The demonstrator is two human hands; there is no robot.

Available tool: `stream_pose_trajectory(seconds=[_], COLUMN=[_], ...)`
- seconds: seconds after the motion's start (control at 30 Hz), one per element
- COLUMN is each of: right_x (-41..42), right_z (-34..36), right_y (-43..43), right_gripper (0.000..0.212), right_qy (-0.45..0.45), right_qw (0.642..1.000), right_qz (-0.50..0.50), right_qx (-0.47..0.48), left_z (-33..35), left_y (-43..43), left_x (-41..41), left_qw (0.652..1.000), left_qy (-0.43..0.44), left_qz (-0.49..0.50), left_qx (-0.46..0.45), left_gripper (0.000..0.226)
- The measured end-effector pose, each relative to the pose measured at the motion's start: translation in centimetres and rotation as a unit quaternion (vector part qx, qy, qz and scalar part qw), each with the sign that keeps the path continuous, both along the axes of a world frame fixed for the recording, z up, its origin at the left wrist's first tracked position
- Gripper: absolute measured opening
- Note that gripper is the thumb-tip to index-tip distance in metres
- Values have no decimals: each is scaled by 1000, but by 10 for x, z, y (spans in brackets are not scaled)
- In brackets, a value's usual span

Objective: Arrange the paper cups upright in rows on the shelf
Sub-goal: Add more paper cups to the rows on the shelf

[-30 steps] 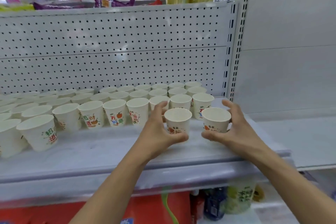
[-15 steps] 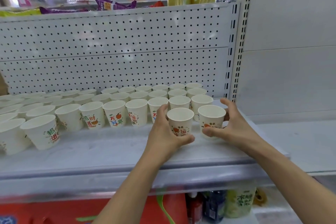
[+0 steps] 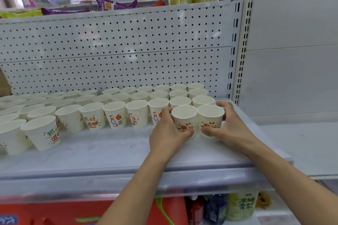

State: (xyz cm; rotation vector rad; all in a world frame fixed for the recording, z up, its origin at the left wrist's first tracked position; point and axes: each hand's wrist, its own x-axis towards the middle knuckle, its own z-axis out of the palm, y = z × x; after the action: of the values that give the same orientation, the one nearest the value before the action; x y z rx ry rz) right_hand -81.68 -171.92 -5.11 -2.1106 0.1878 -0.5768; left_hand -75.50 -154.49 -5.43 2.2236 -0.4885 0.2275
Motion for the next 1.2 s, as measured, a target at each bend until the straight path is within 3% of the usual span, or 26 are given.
stream_pose_trajectory(seconds=[0.27,0.4,0.47,0.53,0.6,0.67,0.8,1.0,1.1,1.2], right_x=[-2,-8,-13,-15,-9,1,9,12,10,9], right_z=[-1,-3,1,9,15,19,24,26,28,31], right_y=[2,1,7,20,33,42,54,69,73,78], right_gripper=[86,90,75,56,44,35,13,4,8,24], right_qy=[-12,-41,-119,-193,-190,-131,-51,-37,-25,0], right_qw=[1000,996,979,937,900,889,912,939,943,942], right_qz=[4,-61,-101,-103,-81,-70,-69,-69,-80,-88], right_qx=[-14,-47,-134,-274,-385,-433,-402,-334,-322,-324], left_z=[1,1,2,3,3,1,-3,-3,1,5], left_y=[2,8,15,24,37,52,77,78,79,91], left_x=[-2,-5,-8,-10,-10,-8,1,0,-3,-8], left_qw=[1000,998,995,991,989,989,988,980,978,979], left_qy=[-4,-52,-95,-123,-132,-121,-35,15,10,-5], left_qz=[-1,-16,-30,-45,-61,-83,-151,-198,-207,-204], left_qx=[-1,-25,-18,-16,-20,-11,18,-4,-10,-14], left_gripper=[90,89,84,80,75,70,76,79,79,80])
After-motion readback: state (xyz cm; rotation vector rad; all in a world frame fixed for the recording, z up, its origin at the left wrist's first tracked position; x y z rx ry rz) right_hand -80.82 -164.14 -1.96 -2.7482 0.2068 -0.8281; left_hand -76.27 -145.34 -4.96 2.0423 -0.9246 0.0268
